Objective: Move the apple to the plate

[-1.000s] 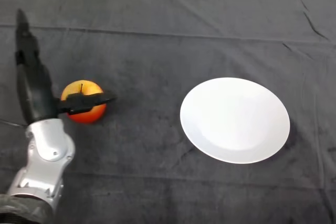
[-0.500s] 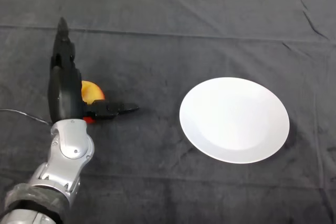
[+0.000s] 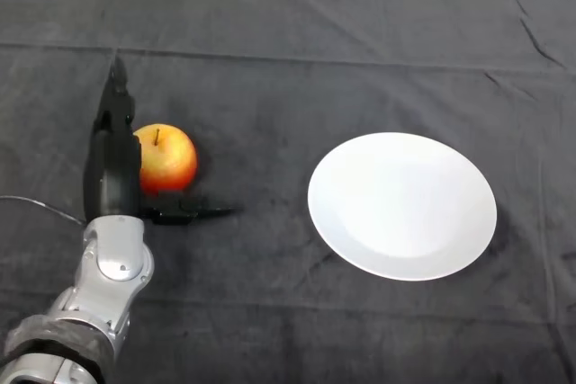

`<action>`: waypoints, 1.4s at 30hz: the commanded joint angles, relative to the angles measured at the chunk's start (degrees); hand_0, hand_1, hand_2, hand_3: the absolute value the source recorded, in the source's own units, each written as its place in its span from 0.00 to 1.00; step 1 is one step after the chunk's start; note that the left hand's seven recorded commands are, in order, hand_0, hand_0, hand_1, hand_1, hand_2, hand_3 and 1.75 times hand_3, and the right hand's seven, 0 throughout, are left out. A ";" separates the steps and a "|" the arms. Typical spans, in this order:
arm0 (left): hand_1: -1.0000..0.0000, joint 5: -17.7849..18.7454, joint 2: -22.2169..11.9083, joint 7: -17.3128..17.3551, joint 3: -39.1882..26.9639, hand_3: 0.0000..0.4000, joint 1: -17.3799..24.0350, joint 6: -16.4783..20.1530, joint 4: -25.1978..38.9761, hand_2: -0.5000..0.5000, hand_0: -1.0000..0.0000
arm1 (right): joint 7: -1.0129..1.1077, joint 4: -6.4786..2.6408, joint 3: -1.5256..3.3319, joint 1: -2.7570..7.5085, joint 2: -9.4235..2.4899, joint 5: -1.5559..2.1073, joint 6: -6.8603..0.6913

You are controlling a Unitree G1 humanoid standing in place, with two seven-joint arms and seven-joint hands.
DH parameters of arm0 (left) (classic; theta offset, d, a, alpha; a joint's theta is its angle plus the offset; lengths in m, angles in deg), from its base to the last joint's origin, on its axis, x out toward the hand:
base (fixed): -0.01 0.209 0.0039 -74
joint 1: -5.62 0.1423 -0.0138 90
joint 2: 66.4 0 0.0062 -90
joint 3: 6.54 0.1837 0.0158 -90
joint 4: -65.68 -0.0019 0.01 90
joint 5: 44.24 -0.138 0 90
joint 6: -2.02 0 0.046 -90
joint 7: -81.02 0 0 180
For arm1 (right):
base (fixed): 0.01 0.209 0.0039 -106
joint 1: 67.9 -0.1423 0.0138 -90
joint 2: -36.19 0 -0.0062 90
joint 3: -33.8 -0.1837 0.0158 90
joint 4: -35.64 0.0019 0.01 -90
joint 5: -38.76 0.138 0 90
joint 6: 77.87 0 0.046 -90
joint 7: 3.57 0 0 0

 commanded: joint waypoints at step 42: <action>0.00 -5.19 3.62 -2.24 7.64 1.00 -8.25 4.41 8.84 0.50 0.00 | 0.08 0.80 -0.80 0.24 0.22 0.68 0.31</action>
